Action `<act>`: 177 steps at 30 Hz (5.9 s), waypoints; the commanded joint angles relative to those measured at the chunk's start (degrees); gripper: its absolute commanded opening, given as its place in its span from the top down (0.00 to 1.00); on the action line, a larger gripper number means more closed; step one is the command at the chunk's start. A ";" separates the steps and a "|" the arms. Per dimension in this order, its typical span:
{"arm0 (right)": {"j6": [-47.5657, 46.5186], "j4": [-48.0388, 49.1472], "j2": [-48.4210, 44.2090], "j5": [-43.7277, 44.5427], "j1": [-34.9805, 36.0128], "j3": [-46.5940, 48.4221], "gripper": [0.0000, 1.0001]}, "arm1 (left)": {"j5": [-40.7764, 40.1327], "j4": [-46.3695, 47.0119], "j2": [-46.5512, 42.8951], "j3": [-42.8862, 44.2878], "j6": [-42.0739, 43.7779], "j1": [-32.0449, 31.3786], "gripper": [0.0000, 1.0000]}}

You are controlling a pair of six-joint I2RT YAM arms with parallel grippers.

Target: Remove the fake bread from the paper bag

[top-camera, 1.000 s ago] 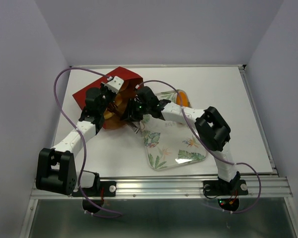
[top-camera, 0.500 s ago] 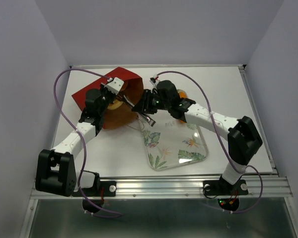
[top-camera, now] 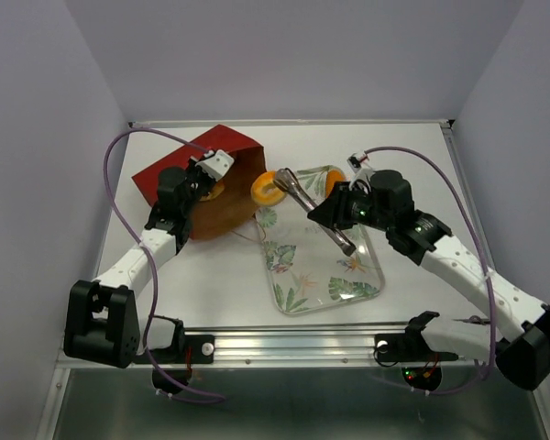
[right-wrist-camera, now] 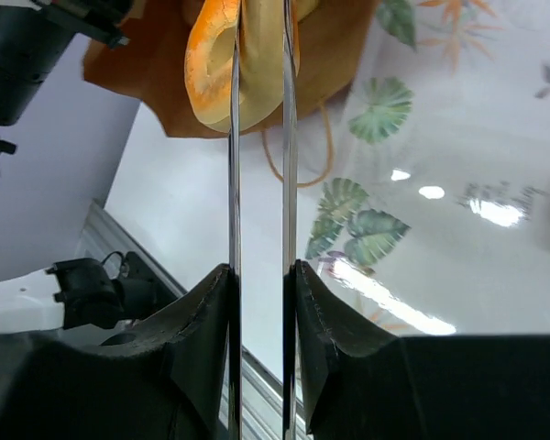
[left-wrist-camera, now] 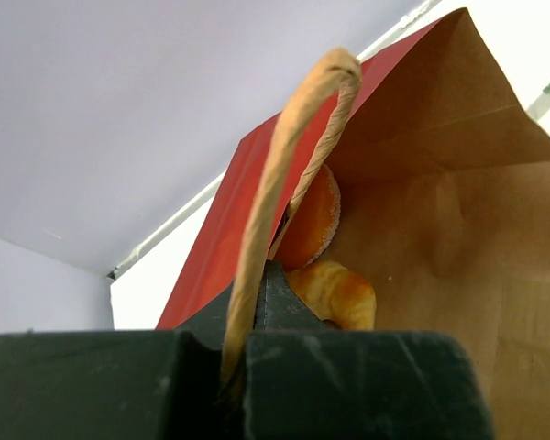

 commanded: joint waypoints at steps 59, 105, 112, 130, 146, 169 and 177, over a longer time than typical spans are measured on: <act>-14.77 -7.39 -2.64 -10.52 -5.95 3.74 0.52 | 15.07 -0.17 -5.23 -0.54 1.74 5.75 1.00; -8.27 5.10 52.29 19.80 12.26 37.31 0.37 | -0.83 1.50 -3.83 1.92 -10.39 -2.16 1.00; -8.71 5.36 55.28 15.15 12.26 40.12 0.37 | -1.71 1.76 -2.25 2.89 -11.62 -2.52 1.00; -7.57 4.58 58.63 21.10 12.26 42.15 0.53 | -1.28 2.38 -1.45 3.42 -12.85 -3.40 1.00; -9.15 5.63 45.64 20.93 12.26 34.60 0.99 | -5.67 2.64 -0.13 3.86 -13.29 -3.66 1.00; -7.84 -9.57 -1.13 20.82 12.26 3.22 0.99 | -11.21 2.82 1.27 4.91 -13.11 -3.66 1.00; -4.06 -20.21 -6.94 31.11 11.57 1.54 0.99 | -12.43 2.82 1.97 5.61 -13.11 -3.75 1.00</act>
